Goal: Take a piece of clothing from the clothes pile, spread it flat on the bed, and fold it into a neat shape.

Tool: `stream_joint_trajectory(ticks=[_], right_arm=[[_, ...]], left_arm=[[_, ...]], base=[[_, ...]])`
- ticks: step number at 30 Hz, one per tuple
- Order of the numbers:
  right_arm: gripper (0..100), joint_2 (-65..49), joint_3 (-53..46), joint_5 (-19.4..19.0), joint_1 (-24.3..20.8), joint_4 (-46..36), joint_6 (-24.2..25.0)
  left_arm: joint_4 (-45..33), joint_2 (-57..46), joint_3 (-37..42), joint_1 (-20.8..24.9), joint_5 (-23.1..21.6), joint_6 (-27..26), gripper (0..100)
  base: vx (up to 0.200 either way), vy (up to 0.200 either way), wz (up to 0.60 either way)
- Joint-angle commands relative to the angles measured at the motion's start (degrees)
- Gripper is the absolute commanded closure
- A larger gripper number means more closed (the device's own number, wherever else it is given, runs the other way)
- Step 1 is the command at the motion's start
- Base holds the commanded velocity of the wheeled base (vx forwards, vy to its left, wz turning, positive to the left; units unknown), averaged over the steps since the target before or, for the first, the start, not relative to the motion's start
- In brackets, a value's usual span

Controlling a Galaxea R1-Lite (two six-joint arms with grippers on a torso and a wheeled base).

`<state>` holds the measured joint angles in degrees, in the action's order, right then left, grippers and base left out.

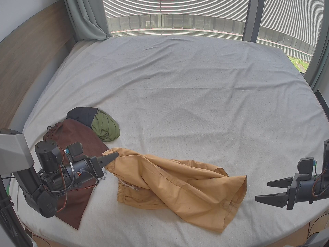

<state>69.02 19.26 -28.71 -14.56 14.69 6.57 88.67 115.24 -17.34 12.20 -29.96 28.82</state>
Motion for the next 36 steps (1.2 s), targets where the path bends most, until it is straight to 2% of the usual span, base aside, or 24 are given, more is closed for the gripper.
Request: stream_joint_trajectory(ticks=[1, 5, 13, 27, 36], right_arm=[[0, 2.7, -0.1, 0.0, 0.0, 0.0, 0.0], [0, 4.5, -0.2, 0.0, 0.0, 0.8, 0.0], [0, 11.4, -4.8, 0.1, 0.1, 12.4, 0.1], [0, 17.0, -5.5, 0.1, 0.1, 15.3, 0.9], [0, 22.7, -7.5, 0.0, 0.2, 20.5, 0.9]], left_arm=[[0.0, -0.1, 0.0, -0.1, 0.0, 0.0, 100], [0.1, -0.1, 0.0, 0.0, 0.0, 0.0, 100], [0.0, -0.1, 0.0, 0.0, 0.0, 0.0, 100], [0.0, 0.1, 0.0, 0.0, 0.0, 0.0, 100], [0.0, 0.0, 0.0, 0.0, 0.0, 0.0, 100]], base=[[0.0, 0.0, 0.0], [0.0, 0.0, 0.0], [0.0, 0.0, 0.0], [0.0, 0.0, 0.0], [0.0, 0.0, 0.0]])
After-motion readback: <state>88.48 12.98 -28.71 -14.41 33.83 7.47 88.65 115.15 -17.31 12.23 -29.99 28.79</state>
